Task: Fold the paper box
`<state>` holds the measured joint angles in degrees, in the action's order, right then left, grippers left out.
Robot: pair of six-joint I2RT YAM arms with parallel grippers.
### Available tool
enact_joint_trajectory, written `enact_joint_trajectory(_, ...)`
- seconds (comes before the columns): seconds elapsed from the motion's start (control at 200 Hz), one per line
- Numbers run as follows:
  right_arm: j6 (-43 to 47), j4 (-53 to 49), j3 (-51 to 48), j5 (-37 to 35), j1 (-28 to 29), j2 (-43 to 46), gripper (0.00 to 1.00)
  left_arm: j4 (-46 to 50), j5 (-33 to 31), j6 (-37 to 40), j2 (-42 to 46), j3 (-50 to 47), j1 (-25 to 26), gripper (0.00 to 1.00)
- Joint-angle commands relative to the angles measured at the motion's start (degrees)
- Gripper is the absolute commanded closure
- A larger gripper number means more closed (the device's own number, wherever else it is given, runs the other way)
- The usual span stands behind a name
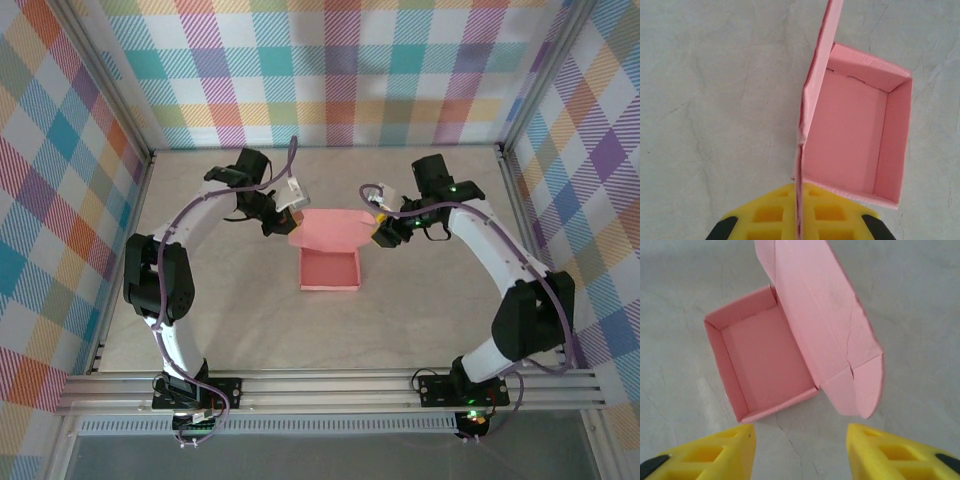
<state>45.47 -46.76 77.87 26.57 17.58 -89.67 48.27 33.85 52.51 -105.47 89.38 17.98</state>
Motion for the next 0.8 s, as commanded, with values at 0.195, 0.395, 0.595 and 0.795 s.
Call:
enact_joint_trajectory(0.195, 5.6, -6.7, 7.1, -1.5, 0.0, -6.7, 0.59, -4.0, 1.6, 6.7, 4.7, -5.0, 0.4, 1.00)
enact_joint_trajectory(0.395, 8.0, -11.8, 12.9, -1.6, 0.0, -12.0, 0.59, -2.6, 1.6, 6.8, 3.3, -3.7, 0.3, 1.00)
enact_joint_trajectory(0.595, 9.0, -13.6, 15.2, -0.2, 1.1, -14.9, 0.63, -2.3, 2.0, 7.0, 2.9, -3.6, 0.2, 1.00)
enact_joint_trajectory(0.795, 9.5, -13.4, 17.1, 1.5, 1.5, -17.7, 0.68, -0.9, 2.1, 7.4, 2.5, -2.7, 0.2, 1.00)
